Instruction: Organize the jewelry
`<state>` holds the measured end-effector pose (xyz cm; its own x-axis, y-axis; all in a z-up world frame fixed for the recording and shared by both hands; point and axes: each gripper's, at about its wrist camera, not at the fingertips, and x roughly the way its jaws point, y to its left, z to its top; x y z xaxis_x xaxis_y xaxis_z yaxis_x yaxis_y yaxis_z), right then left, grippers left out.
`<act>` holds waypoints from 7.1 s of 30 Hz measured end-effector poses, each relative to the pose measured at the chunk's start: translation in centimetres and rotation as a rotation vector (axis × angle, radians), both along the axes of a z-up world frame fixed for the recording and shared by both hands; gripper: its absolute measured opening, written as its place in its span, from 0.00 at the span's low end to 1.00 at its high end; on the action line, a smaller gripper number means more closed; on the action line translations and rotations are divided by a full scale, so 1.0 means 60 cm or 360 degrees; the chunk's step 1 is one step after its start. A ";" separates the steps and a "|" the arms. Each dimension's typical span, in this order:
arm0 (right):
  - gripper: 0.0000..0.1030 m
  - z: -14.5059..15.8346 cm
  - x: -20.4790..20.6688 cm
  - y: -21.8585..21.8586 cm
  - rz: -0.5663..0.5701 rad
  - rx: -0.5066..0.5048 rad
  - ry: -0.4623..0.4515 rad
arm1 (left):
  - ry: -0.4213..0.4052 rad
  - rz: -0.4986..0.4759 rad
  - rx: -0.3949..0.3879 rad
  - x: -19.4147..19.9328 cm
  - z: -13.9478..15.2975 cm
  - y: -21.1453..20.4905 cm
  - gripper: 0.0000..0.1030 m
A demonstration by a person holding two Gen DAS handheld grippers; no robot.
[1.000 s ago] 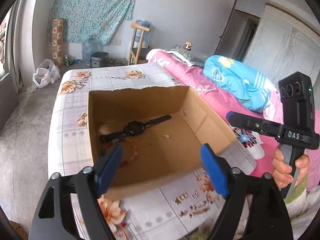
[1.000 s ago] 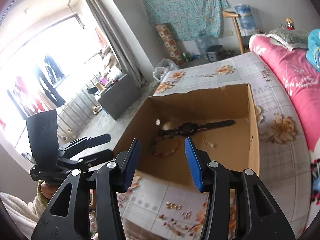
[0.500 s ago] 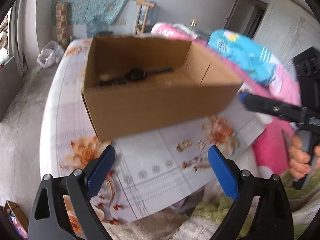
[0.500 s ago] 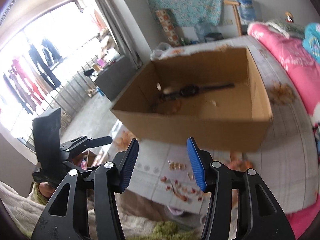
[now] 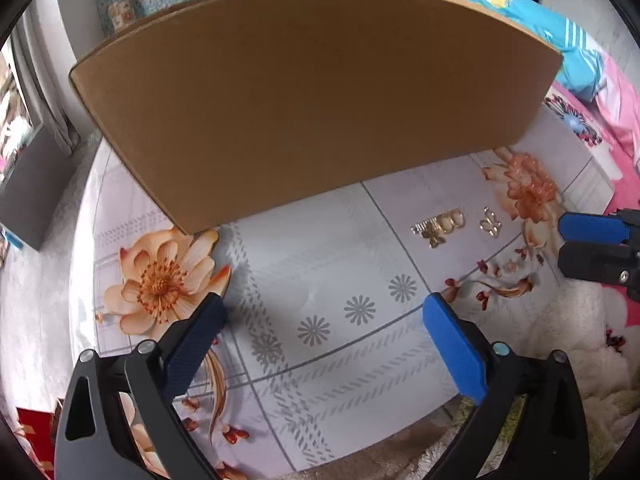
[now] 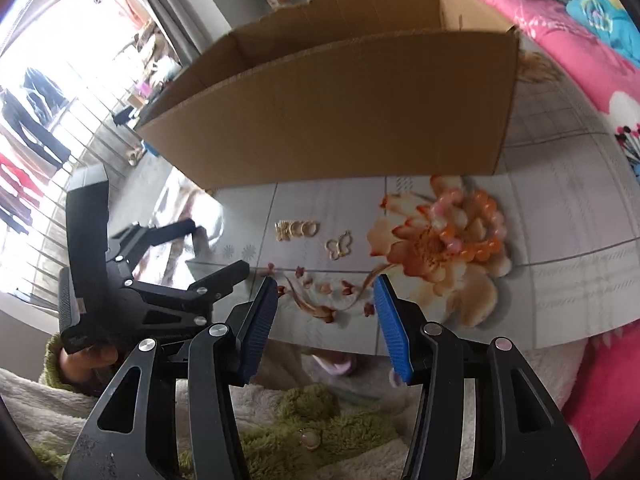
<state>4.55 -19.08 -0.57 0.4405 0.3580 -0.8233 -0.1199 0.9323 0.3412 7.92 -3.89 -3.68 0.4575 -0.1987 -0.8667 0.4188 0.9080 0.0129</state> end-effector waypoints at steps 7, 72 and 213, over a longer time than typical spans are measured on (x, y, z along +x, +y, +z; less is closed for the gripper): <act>0.45 -0.020 0.014 0.018 0.0051 -0.0019 0.0048 | -0.0033 0.0001 -0.0024 0.000 -0.001 -0.010 0.95; 0.17 -0.016 0.082 0.060 0.1353 -0.0582 -0.0209 | 0.0071 -0.0003 0.0021 0.006 -0.001 -0.008 0.95; 0.19 0.126 0.244 -0.048 0.0399 0.0026 -0.0213 | 0.0219 -0.0169 -0.0417 0.237 0.125 -0.071 0.14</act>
<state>19.20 -21.98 6.98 0.4407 0.4822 -0.7571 -0.3913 0.8623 0.3214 22.12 -8.14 3.80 0.3042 -0.4640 -0.8320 0.4931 0.8239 -0.2792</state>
